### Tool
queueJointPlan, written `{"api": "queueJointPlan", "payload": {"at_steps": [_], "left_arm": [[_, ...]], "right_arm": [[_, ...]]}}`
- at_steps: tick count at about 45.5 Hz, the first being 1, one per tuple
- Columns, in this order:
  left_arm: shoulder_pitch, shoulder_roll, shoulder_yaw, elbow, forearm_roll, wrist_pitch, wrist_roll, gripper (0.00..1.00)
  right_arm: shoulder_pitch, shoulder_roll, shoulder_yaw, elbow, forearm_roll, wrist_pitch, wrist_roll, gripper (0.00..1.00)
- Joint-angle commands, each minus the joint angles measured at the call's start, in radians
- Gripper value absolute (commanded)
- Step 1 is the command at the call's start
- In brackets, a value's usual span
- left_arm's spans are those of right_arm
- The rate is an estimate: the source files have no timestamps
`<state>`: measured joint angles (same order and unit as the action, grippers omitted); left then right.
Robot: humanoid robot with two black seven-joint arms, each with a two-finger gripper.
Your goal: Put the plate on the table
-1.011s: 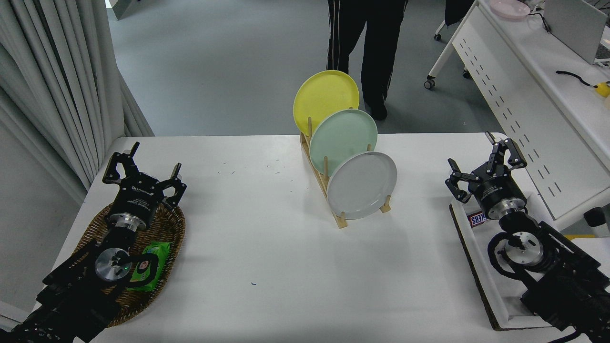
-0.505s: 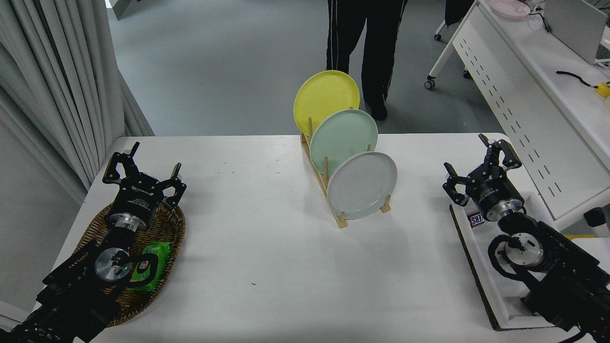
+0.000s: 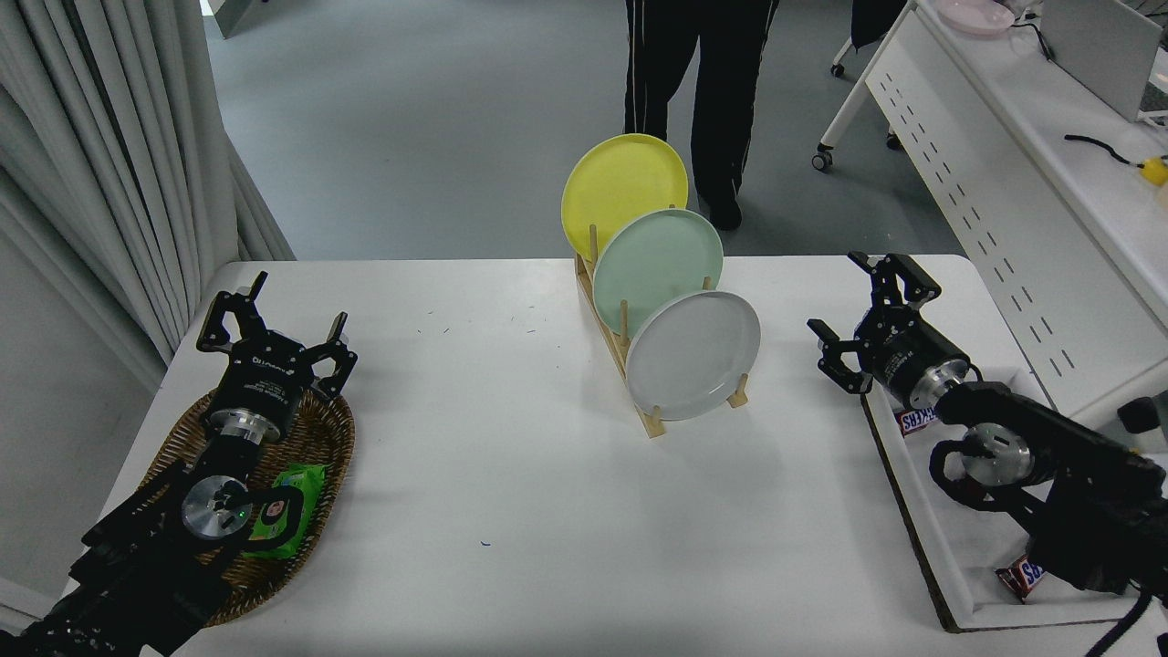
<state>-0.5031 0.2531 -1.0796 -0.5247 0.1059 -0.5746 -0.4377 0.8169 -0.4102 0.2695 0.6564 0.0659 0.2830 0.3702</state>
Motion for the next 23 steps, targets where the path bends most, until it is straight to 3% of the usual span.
{"api": "queueJointPlan", "payload": {"at_steps": [1, 9, 23], "left_arm": [[0.0, 0.0, 0.0, -0.001, 0.0, -0.001, 0.001, 1.0], [0.0, 0.0, 0.0, 0.0, 0.0, 0.001, -0.001, 1.0], [0.0, 0.0, 0.0, 0.0, 0.0, -0.001, 0.001, 1.0]], "right_arm": [[0.116, -0.108, -0.265, 0.153, 0.199, -0.001, 0.0, 1.0], [0.218, -0.182, -0.435, 0.272, 0.322, -0.002, 0.0, 1.0], [0.35, -0.187, -0.607, 0.338, 0.433, -0.021, -0.016, 1.0]]}}
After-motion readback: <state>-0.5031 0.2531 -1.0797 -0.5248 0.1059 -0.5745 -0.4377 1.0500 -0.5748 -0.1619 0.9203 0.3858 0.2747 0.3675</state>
